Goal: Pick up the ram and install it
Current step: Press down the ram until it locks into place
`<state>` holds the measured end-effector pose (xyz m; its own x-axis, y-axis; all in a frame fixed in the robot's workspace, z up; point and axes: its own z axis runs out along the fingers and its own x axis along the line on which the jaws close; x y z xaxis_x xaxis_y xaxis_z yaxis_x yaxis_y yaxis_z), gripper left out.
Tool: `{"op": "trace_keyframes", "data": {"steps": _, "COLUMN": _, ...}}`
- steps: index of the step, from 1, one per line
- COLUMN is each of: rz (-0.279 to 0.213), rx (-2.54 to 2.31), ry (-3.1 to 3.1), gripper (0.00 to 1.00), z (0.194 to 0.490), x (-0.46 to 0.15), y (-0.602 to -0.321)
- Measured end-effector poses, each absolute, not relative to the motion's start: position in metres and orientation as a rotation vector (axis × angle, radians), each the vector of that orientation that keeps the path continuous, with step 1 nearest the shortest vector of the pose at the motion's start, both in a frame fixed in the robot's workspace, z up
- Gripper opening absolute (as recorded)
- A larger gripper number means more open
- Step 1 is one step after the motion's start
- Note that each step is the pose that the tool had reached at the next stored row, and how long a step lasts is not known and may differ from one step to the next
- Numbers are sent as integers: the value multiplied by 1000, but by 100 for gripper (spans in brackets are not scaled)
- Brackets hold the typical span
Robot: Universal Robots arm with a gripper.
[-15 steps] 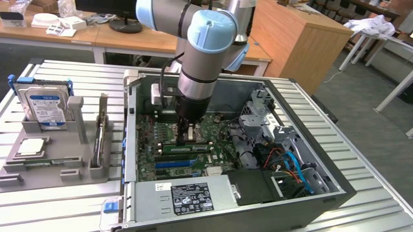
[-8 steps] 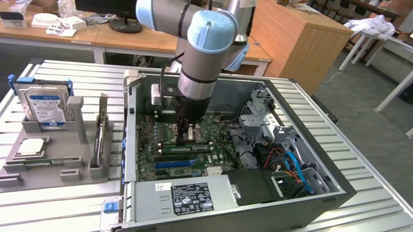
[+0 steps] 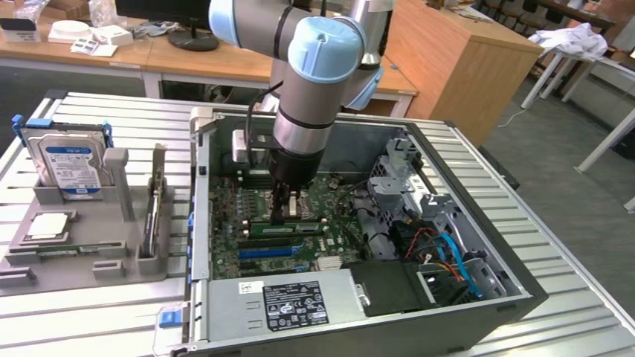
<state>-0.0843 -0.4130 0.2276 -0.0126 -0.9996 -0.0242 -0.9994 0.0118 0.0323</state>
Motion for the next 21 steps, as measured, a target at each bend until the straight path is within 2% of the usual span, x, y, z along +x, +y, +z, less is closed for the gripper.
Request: {"op": "trace_keyframes", "data": {"steps": 21, "rz": -63, "rx": 2203, "ry": -2231, "gripper": 11, "z": 225, "x": -84, "y": -413}}
